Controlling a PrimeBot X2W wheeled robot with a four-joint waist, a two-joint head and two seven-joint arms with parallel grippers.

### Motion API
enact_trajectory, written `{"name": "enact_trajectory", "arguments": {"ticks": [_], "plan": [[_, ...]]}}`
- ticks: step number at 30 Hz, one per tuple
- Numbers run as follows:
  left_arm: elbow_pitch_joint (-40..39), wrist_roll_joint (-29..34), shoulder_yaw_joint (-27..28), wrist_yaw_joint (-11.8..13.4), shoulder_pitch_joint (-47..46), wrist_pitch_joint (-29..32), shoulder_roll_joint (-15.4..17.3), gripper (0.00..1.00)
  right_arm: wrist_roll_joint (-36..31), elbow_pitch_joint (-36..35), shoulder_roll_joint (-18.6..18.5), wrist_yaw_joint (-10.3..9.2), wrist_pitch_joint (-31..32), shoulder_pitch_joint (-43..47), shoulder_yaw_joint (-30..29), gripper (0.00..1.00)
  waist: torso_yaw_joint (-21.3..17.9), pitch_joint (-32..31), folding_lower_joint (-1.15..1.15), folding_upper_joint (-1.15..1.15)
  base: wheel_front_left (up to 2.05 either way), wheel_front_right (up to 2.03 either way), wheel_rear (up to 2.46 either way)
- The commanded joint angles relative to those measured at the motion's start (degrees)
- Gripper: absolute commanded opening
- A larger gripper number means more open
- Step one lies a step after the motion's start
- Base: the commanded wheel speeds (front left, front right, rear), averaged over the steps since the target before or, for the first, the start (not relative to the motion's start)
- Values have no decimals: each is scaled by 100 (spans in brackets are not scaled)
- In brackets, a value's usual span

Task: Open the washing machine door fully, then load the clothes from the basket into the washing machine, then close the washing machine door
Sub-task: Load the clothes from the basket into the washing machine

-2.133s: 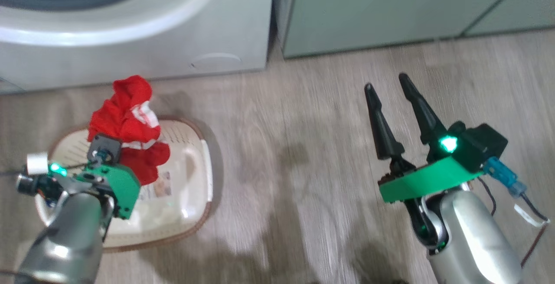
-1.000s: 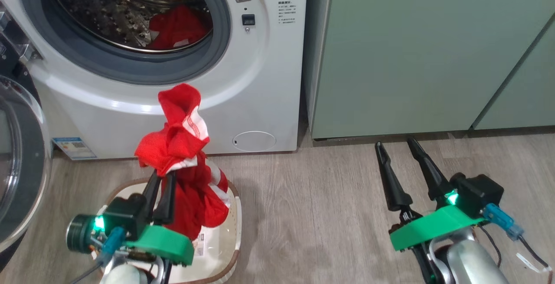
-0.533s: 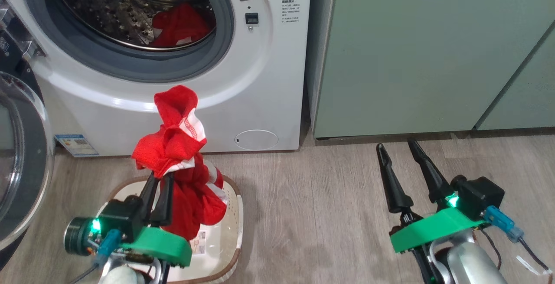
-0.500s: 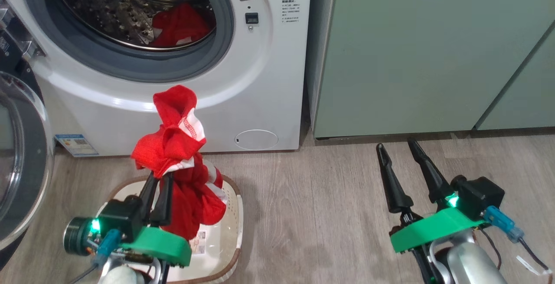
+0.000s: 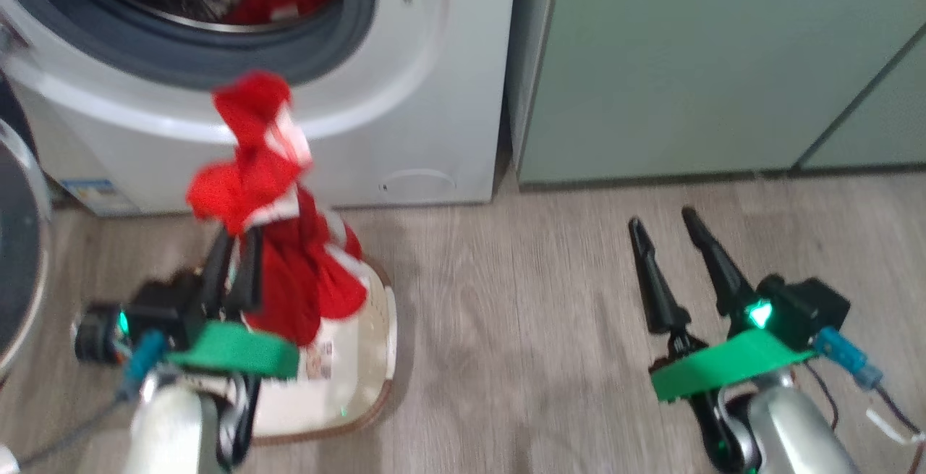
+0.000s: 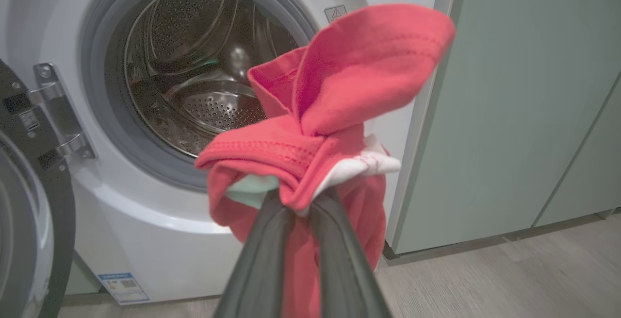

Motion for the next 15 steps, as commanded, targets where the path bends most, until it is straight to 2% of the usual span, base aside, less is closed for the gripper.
{"name": "enact_trajectory", "arguments": {"ticks": [1, 8, 15], "plan": [[-227, 93, 257, -74, -566, -72, 28, 0, -44, -261, -15, 0, -37, -364, 139, 100, -65, 558, 0, 0, 0, 0, 0], [-105, 109, 710, -218, -1724, -72, 294, 0, -61, -409, 11, 0, -37, -698, 134, 100, -272, 1471, 0, 0, 0, 0, 0], [530, 48, 1130, -387, -3335, -72, 910, 0, 9, -460, 73, 0, -37, -1019, 226, 100, -644, 2290, 0, 0, 0, 0, 0]]}}
